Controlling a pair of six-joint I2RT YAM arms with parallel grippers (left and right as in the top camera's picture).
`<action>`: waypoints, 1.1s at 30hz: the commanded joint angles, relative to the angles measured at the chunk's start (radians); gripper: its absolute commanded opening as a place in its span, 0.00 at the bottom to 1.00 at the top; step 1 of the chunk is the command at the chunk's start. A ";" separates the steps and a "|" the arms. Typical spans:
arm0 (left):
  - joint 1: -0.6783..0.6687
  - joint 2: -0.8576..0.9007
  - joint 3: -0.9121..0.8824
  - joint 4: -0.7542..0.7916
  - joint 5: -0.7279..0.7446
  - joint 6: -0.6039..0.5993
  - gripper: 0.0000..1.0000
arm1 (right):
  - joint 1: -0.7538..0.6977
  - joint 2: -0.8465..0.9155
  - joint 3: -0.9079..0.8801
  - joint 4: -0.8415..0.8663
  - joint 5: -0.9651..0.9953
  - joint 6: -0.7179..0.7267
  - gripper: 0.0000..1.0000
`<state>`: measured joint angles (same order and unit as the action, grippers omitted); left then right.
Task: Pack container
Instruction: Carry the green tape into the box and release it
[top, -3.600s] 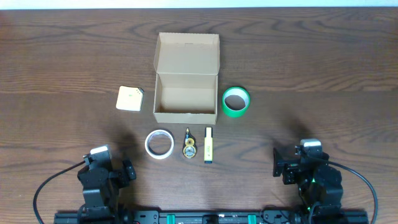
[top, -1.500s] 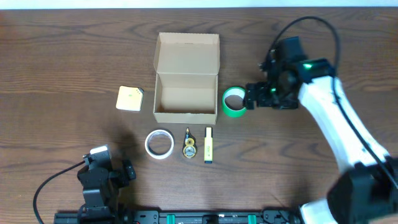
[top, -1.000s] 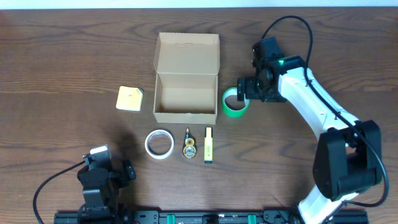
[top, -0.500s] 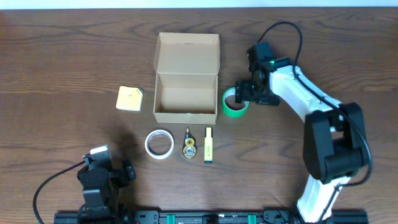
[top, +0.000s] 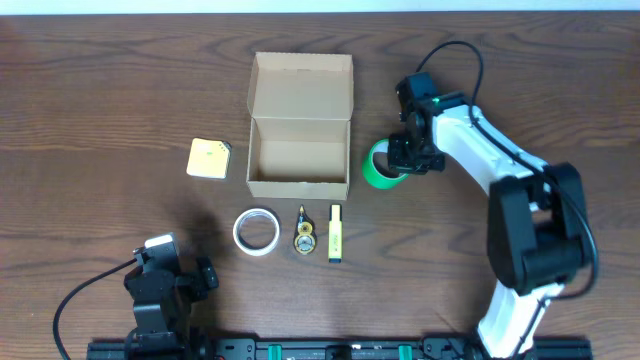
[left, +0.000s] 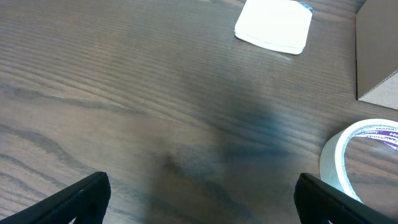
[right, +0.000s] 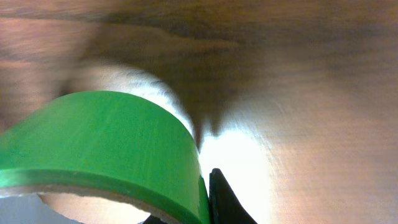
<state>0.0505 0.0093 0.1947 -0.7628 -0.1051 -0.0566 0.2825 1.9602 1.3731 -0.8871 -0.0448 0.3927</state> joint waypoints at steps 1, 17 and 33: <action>0.004 -0.005 -0.021 -0.019 -0.006 -0.015 0.95 | 0.023 -0.141 0.049 -0.014 0.027 -0.004 0.01; 0.004 -0.005 -0.021 -0.019 -0.006 -0.015 0.95 | 0.322 -0.146 0.317 -0.022 0.147 -0.472 0.01; 0.004 -0.005 -0.021 -0.019 -0.006 -0.015 0.95 | 0.348 0.068 0.323 0.004 0.142 -0.645 0.01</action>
<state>0.0505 0.0093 0.1947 -0.7628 -0.1051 -0.0566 0.6155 2.0079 1.6752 -0.8948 0.0906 -0.2340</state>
